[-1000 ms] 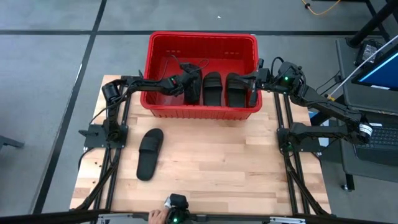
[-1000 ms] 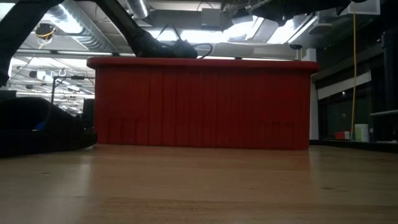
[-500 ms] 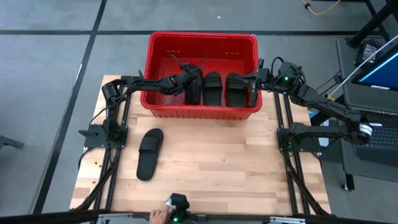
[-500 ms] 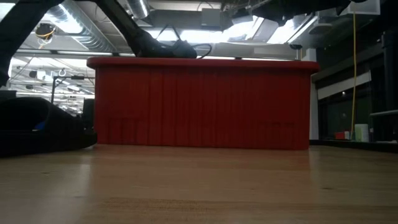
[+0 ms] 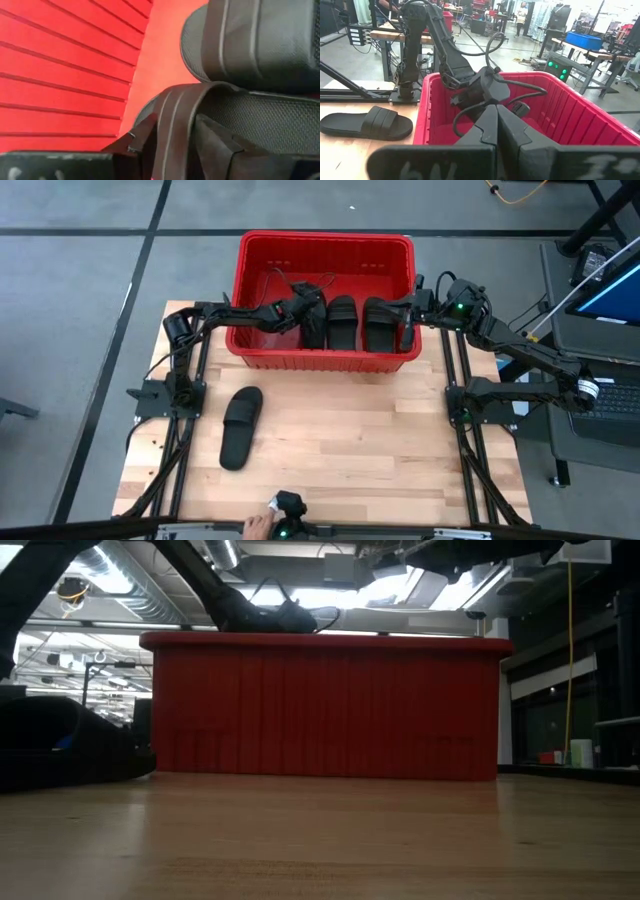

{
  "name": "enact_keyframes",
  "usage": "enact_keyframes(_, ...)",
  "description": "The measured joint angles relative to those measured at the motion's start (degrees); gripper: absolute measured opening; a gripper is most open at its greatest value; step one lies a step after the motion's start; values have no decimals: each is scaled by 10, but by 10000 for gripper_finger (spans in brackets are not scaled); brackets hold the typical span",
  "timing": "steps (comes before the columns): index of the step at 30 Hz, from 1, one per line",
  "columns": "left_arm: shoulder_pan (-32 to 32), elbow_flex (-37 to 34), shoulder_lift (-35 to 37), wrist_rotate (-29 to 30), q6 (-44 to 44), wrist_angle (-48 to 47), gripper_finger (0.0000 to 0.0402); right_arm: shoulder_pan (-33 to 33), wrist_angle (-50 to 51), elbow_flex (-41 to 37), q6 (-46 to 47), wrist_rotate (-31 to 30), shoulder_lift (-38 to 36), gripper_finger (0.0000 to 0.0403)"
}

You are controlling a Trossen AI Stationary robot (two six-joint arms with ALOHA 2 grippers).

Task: Pick and place slides into bin
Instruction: Put the right black slide into the red bin

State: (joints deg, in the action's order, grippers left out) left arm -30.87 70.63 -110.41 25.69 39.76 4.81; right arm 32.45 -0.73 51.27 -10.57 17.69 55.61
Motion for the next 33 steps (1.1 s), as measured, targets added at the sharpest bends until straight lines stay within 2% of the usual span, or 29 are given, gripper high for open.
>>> enact_keyframes(7,3,0,12,2,2,-2,146,0,0,0,0,0,0,6)
enact_keyframes(17,6,0,76,-1,3,-46,151,0,0,0,-1,0,0,6)
enact_keyframes(26,24,0,185,-1,-28,-52,144,0,1,0,-3,0,0,6)
enact_keyframes(33,50,0,294,0,-12,-131,143,0,1,0,-3,0,0,6)
